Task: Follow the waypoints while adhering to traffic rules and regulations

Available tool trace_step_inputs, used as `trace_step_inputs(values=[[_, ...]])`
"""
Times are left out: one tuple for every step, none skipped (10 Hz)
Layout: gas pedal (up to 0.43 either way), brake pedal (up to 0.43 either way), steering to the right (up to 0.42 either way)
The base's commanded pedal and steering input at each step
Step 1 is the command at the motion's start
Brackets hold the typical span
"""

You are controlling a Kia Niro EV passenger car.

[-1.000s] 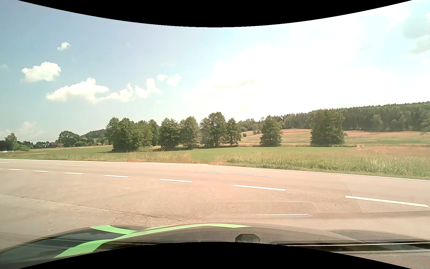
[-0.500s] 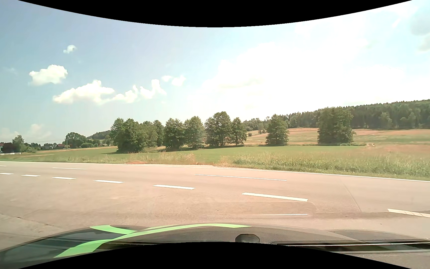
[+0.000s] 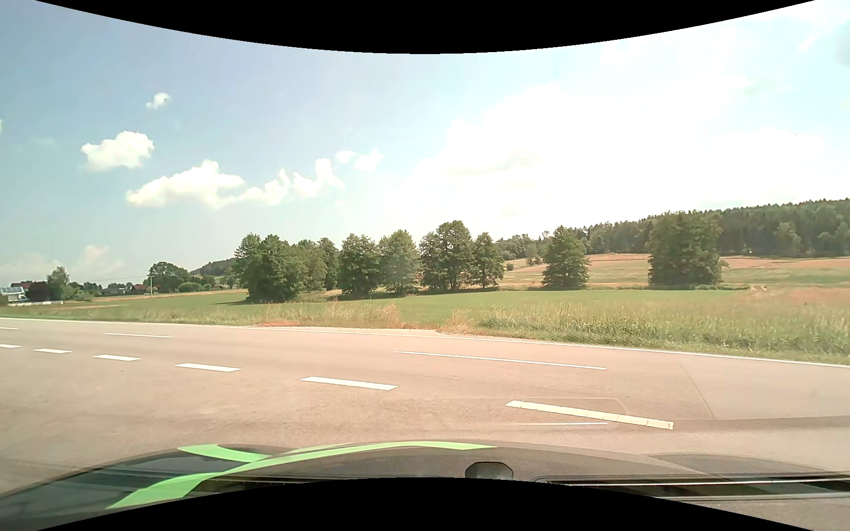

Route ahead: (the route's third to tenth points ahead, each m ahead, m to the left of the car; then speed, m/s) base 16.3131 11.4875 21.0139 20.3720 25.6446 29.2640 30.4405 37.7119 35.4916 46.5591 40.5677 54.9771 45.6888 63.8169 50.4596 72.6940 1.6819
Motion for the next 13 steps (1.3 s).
trace_step_inputs(values=[[0.0,0.018,-0.184],[0.0,0.018,-0.194],[0.0,0.061,-0.2],[0.0,0.079,-0.209],[0.0,0.128,-0.216],[0.0,0.14,-0.222],[0.0,0.152,-0.233],[0.0,0.128,-0.246],[0.0,0.116,-0.269],[0.0,0.091,-0.292],[0.0,0.085,-0.324],[0.0,0.091,-0.333],[0.0,0.043,-0.315]])
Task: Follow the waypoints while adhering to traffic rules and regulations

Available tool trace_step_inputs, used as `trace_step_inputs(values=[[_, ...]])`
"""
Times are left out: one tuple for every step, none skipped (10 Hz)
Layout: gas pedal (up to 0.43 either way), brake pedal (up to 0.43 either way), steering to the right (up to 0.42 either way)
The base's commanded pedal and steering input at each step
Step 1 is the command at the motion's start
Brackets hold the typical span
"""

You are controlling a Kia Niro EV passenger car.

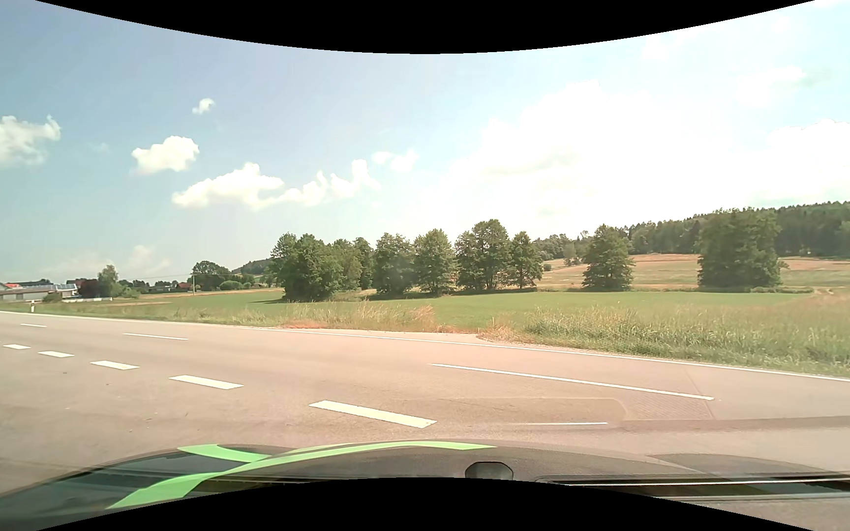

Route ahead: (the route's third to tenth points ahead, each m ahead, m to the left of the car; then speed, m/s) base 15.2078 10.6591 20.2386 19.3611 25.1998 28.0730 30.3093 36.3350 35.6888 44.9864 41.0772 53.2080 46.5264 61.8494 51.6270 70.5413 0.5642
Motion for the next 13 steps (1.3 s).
trace_step_inputs(values=[[0.0,0.0,-0.292],[0.0,0.0,-0.283],[0.0,0.0,-0.277],[0.0,0.0,-0.272],[0.0,0.0,-0.267],[0.0,0.0,-0.265],[0.0,0.0,-0.265],[0.0,0.0,-0.259],[0.0,0.085,-0.25],[0.0,0.116,-0.245],[0.0,0.0,-0.243],[0.0,0.0,-0.243],[0.0,0.0,-0.245]])
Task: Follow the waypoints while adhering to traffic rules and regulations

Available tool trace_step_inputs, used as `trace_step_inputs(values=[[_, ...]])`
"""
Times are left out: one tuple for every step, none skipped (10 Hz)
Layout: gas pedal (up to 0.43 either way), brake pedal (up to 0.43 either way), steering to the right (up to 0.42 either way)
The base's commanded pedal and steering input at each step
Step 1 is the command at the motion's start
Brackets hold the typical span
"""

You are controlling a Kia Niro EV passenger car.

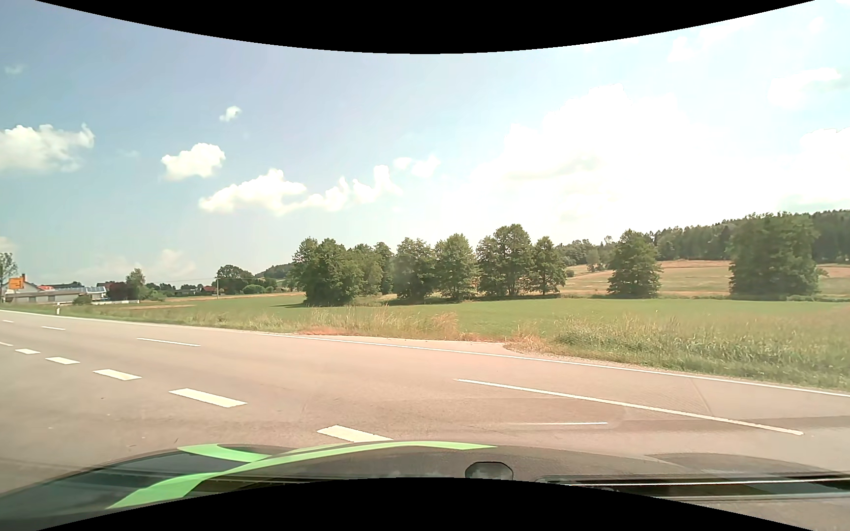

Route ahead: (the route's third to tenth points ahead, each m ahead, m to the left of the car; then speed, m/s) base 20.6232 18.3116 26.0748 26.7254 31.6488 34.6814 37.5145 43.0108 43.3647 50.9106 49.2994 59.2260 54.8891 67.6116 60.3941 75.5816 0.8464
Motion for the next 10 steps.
trace_step_inputs(values=[[0.039,0.0,-0.25],[0.098,0.0,-0.257],[0.13,0.0,-0.268],[0.189,0.0,-0.278],[0.228,0.0,-0.283],[0.26,0.0,-0.285],[0.311,0.0,-0.286],[0.339,0.0,-0.285],[0.35,0.0,-0.286],[0.35,0.0,-0.286]])
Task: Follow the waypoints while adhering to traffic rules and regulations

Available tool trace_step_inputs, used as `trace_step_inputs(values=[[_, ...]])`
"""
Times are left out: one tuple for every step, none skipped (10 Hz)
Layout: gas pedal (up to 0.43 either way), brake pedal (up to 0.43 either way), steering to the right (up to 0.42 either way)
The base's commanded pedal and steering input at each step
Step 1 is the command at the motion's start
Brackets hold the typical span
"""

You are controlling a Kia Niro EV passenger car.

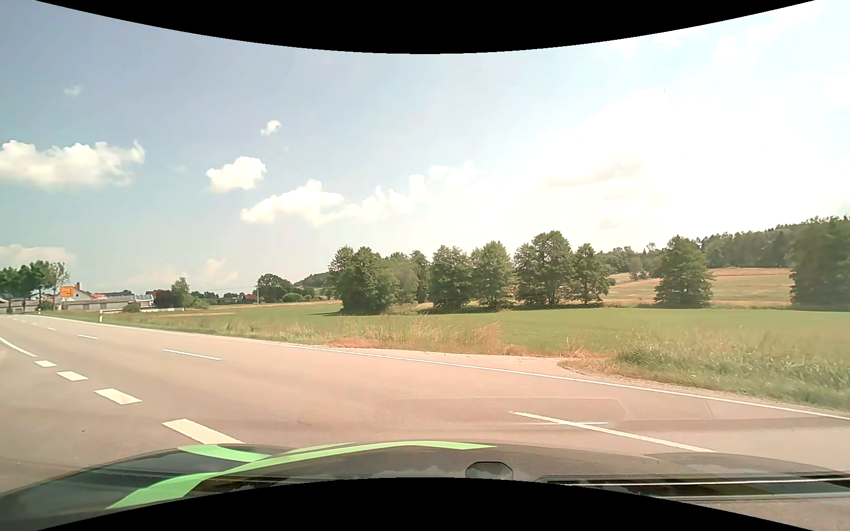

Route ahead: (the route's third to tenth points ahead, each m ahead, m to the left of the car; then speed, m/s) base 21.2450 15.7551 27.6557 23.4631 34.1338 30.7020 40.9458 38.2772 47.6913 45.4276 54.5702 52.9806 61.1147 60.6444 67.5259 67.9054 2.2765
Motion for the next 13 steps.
trace_step_inputs(values=[[0.358,0.0,-0.286],[0.358,0.0,-0.286],[0.358,0.0,-0.286],[0.358,0.0,-0.289],[0.358,0.0,-0.293],[0.358,0.0,-0.301],[0.358,0.0,-0.312],[0.358,0.0,-0.317],[0.358,0.0,-0.317],[0.358,0.0,-0.317],[0.358,0.0,-0.317],[0.358,0.0,-0.317],[0.358,0.0,-0.314]])
